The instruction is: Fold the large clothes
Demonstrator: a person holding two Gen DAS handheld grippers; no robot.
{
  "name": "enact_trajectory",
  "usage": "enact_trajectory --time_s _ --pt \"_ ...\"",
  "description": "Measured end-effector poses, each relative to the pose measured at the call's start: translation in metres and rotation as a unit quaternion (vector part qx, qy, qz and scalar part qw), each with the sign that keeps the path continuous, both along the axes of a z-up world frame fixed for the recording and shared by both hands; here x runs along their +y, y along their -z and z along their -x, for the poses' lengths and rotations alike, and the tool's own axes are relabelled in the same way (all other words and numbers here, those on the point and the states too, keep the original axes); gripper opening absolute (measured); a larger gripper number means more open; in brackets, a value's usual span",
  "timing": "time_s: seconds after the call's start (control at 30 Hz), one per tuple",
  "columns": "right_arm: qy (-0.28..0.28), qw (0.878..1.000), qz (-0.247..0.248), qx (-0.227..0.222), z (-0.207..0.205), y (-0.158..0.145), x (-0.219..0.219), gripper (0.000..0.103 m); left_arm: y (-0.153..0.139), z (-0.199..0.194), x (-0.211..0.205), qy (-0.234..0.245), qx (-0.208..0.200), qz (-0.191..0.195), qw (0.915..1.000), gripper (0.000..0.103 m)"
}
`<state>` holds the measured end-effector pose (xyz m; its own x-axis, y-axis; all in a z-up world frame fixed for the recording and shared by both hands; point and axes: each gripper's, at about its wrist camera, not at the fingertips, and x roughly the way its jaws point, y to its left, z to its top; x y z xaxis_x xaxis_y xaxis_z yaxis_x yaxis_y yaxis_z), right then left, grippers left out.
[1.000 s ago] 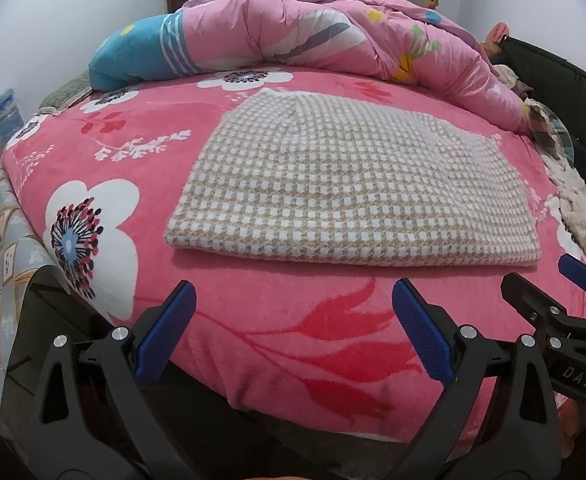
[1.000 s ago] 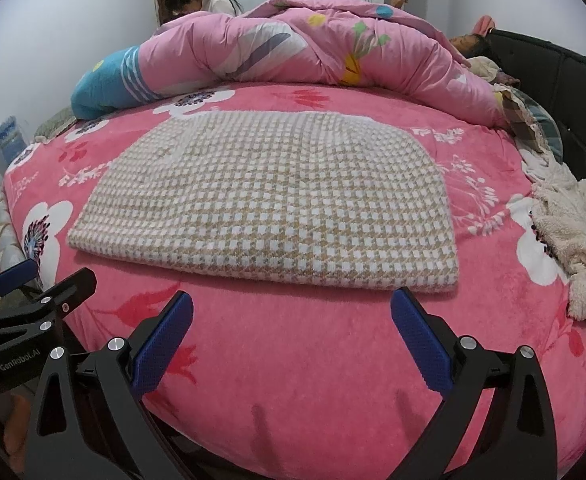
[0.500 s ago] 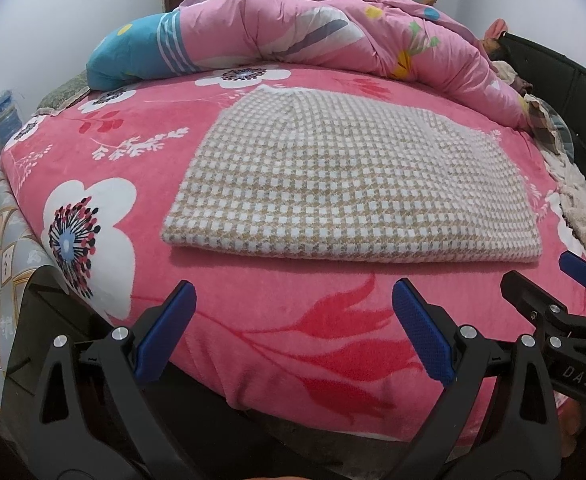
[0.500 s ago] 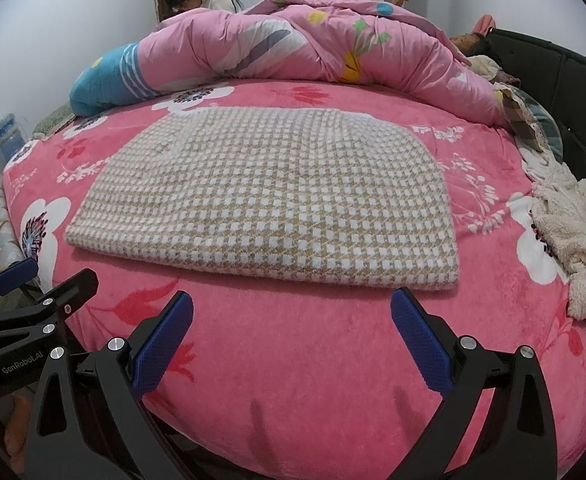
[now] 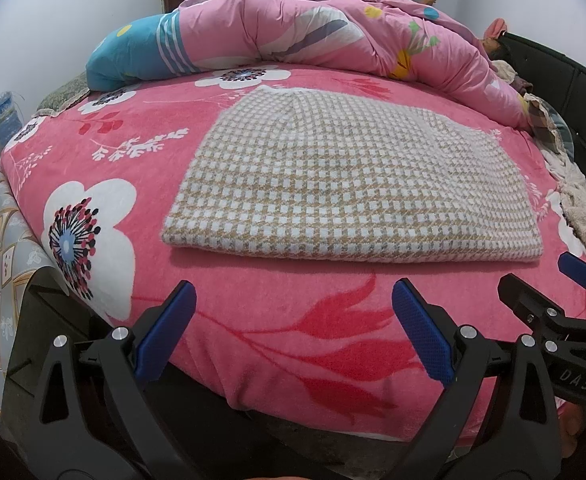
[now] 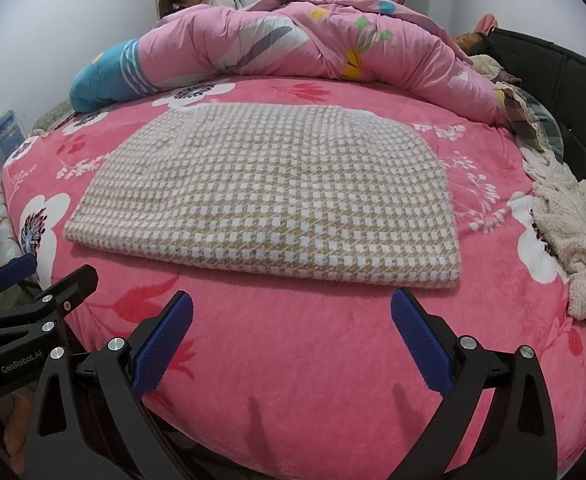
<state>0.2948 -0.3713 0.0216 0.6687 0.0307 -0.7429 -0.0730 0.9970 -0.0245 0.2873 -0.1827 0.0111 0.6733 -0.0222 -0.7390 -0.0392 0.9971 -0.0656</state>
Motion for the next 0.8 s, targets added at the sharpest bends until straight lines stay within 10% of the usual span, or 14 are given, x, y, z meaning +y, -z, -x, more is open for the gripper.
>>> enact_trajectory --time_s 0.8 --pt "-0.006 1.000 0.003 0.005 -0.0009 0.0029 0.0017 0.096 0.0000 -0.0004 0.0004 0.000 -0.001 -0.001 1.0000 0.095"
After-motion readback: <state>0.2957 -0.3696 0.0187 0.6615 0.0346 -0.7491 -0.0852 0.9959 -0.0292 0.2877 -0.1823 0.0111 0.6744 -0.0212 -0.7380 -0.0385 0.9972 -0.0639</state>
